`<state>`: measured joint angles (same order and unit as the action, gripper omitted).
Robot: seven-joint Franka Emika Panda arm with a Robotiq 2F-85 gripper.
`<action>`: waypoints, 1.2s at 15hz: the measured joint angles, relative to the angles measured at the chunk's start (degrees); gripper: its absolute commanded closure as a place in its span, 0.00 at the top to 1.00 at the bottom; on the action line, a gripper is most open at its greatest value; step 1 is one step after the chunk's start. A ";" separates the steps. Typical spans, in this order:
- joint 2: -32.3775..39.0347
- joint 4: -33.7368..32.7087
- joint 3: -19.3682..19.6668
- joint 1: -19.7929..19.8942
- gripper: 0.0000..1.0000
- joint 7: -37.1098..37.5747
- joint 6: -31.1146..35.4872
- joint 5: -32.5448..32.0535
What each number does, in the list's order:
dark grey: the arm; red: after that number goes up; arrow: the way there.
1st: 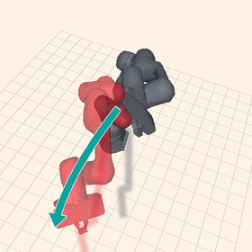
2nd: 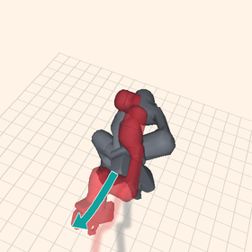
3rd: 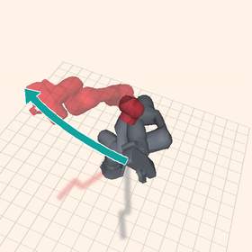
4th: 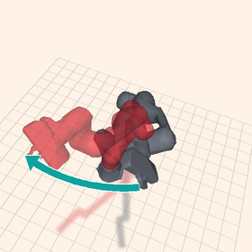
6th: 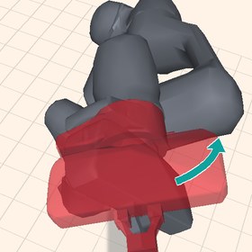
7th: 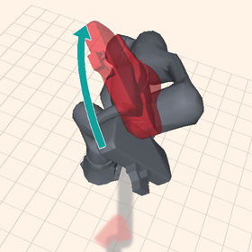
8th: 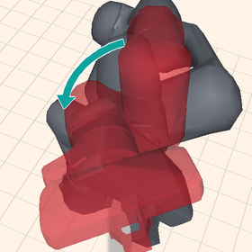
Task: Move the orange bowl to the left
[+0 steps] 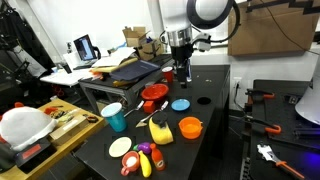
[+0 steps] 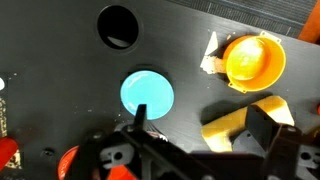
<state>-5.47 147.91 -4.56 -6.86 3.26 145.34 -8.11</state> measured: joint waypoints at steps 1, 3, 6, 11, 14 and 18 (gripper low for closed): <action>-1.34 -0.02 0.41 0.83 1.00 -1.92 -0.58 -0.16; -3.52 -0.36 1.34 1.92 1.00 -5.36 -1.65 -0.16; -5.46 -1.95 2.20 2.70 1.00 -8.41 -4.08 -0.03; -5.83 -6.04 2.42 2.65 1.00 -8.76 -8.36 0.94; -5.71 -8.23 1.98 2.48 1.00 -8.55 -10.35 3.03; -4.67 -9.90 0.85 2.30 1.00 -5.99 -11.58 4.34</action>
<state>-10.14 138.01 -3.71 -4.56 -2.73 133.76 -3.77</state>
